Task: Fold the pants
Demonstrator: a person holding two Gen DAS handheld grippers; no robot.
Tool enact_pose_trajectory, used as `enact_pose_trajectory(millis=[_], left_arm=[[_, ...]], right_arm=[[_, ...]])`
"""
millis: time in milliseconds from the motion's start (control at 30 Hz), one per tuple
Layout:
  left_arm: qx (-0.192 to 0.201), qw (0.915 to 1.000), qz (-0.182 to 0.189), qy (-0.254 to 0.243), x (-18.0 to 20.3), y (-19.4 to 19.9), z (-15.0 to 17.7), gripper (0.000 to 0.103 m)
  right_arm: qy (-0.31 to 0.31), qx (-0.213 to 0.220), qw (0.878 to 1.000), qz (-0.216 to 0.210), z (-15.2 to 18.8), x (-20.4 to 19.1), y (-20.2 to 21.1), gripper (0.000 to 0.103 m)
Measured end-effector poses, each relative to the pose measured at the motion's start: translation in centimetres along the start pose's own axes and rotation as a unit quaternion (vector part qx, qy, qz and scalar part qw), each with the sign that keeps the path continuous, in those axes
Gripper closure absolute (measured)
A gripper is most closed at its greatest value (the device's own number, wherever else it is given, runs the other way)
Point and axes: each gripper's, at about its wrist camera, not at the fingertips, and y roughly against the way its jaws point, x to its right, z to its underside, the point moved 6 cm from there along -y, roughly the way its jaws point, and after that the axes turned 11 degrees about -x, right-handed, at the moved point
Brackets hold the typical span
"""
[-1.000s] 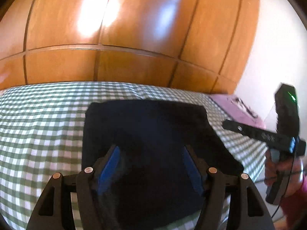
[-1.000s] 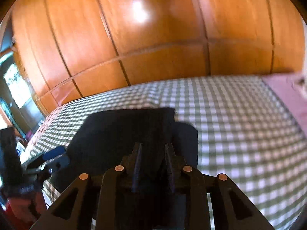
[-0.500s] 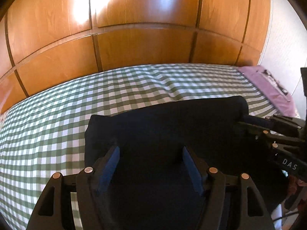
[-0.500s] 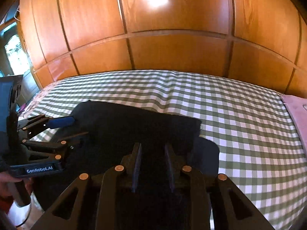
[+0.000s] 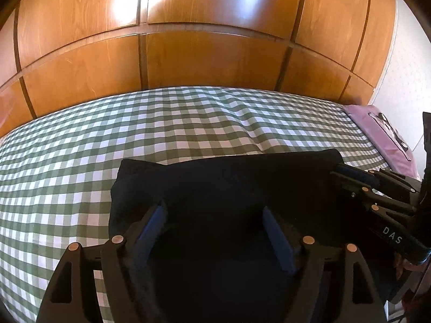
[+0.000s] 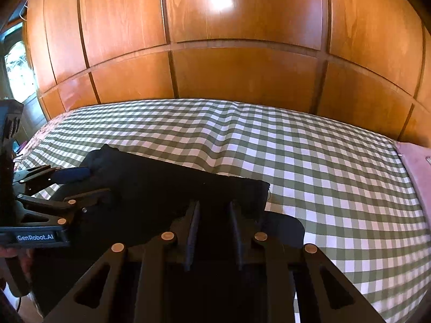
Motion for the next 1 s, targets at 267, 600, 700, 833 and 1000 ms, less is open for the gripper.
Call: enact_pose_trajectory(millis=[267,600,700,833,1000], left_arm=[[0.018,0.9998,-0.006,0.005,-0.4,1.8,1.1,0.025],[0.031,0.9988,-0.031,0.024,-1.7,4.6,5.3,0.025],[0.030,0.9986,-0.003,0.044,-2.9,5.2,7.2,0.025],[0.020,0.9923,0.075,0.096,-4.7,5.5,9.1,0.025],[-0.008,0.9683,0.192,0.159,-6.1,4.6,10.2,0.025]], right_arm=[[-0.022,0.013,1.000,-0.008,2.8,-0.5,4.1,0.075],[-0.024,-0.007,1.000,0.000,8.7,-0.4,5.8,0.052],[-0.033,-0.003,0.999,0.016,9.8,0.2,6.5,0.038],[-0.071,-0.010,0.997,-0.012,10.3,1.7,6.4,0.030],[-0.138,-0.029,0.986,-0.091,10.5,3.7,5.4,0.025]])
